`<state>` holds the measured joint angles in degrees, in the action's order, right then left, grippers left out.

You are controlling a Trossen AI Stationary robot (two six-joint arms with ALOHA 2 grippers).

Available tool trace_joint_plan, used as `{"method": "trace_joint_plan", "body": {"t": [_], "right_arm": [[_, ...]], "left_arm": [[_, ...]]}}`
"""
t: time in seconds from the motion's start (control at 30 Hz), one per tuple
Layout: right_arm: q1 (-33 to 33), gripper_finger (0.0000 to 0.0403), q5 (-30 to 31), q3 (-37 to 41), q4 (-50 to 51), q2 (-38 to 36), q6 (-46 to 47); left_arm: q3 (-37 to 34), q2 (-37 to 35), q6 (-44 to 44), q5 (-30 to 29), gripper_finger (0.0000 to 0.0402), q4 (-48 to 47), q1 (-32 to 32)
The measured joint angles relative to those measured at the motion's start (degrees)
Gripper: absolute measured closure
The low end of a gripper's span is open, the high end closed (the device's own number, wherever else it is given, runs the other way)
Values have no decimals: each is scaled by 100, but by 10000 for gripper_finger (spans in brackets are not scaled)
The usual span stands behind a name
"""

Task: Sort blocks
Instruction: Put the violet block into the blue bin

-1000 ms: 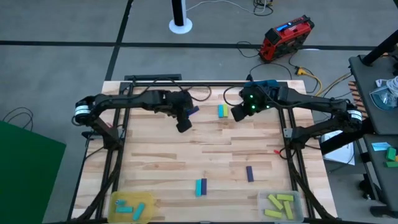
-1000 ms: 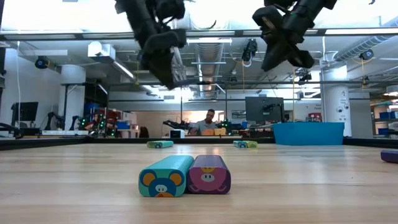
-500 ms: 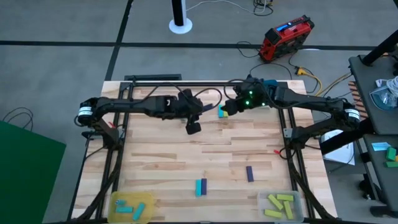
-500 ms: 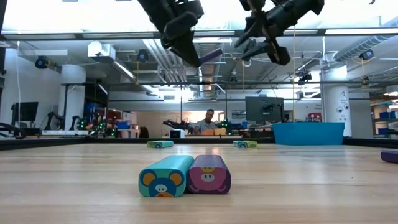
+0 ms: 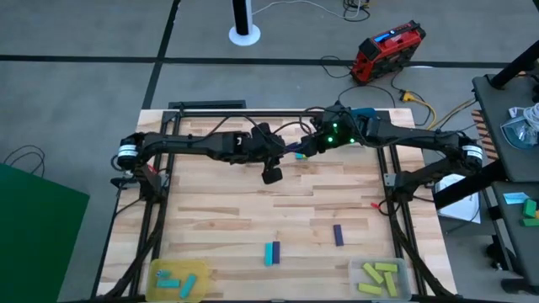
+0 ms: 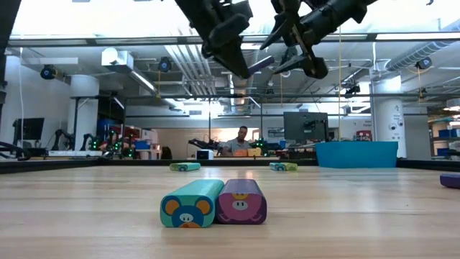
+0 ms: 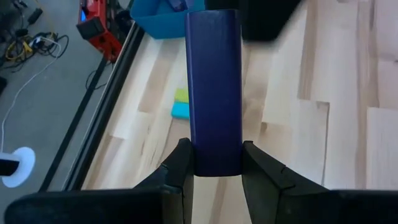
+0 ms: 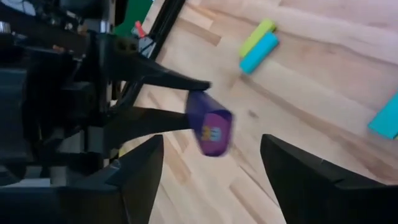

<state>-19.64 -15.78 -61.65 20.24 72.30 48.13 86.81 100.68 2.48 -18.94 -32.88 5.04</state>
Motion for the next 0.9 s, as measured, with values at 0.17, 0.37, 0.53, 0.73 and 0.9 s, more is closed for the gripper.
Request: {"method": "trace_joint_plan", "body": {"t": [0.17,0.37,0.53,0.73,0.9], "right_arm": [[-10,141,-32,0,1,69,-80],[-15,169,-32,0,6,60,-155],[-15,208,-30,0,17,62,-175],[-15,280,-18,0,42,62,-295],[-15,343,-26,2,36,62,-368]], "left_arm": [[274,286,145,0,323,-13,4],[351,381,149,51,323,-4,0],[353,379,133,85,323,69,-28],[353,374,97,109,323,112,-91],[353,370,-19,73,323,126,-159]]}}
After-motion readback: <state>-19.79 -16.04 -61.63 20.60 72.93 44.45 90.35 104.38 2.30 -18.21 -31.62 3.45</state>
